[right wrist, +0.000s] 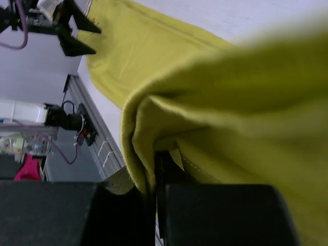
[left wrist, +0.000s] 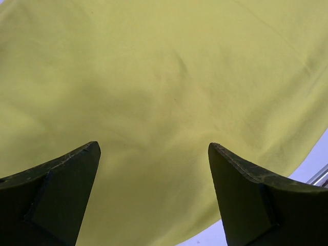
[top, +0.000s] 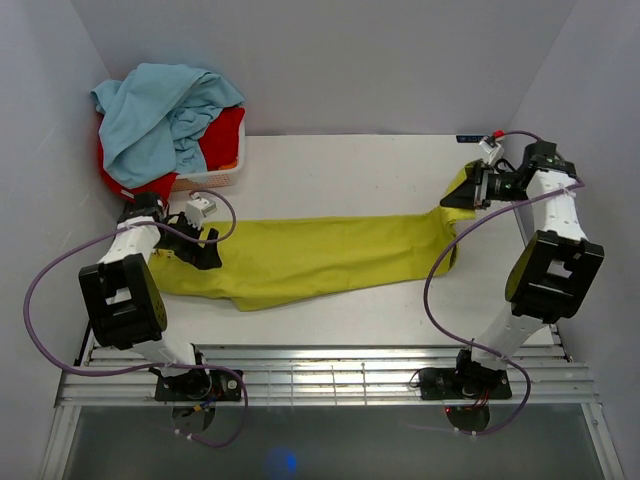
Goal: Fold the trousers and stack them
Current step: Fold the trousers
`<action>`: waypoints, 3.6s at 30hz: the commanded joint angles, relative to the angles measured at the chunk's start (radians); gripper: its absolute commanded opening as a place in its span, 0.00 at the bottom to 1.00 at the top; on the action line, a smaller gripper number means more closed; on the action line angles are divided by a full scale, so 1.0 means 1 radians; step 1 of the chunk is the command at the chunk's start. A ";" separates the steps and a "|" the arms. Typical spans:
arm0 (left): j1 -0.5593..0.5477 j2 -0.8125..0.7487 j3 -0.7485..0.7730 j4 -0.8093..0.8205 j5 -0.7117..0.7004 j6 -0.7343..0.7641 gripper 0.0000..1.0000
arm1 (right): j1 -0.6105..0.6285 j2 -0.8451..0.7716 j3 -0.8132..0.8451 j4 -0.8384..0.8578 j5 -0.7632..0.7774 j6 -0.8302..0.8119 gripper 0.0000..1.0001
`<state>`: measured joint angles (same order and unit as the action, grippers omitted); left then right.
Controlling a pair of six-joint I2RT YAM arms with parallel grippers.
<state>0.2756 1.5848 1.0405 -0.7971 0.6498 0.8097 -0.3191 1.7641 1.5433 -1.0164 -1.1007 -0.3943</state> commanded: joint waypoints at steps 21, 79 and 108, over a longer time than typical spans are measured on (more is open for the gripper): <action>0.054 0.080 -0.008 0.082 -0.012 -0.172 0.98 | 0.675 0.011 -0.358 1.105 0.077 0.787 0.08; -0.517 0.325 0.269 0.208 0.112 -0.498 0.96 | 0.183 0.304 -0.358 0.553 0.113 0.209 0.55; 0.364 0.175 0.290 -0.274 0.233 -0.153 0.98 | -0.156 0.187 -0.039 -0.095 0.025 -0.182 0.08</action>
<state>0.6392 1.7470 1.3098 -0.9802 0.7845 0.5625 -0.4511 1.9980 1.4483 -0.8810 -1.0554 -0.4225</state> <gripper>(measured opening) 0.979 0.089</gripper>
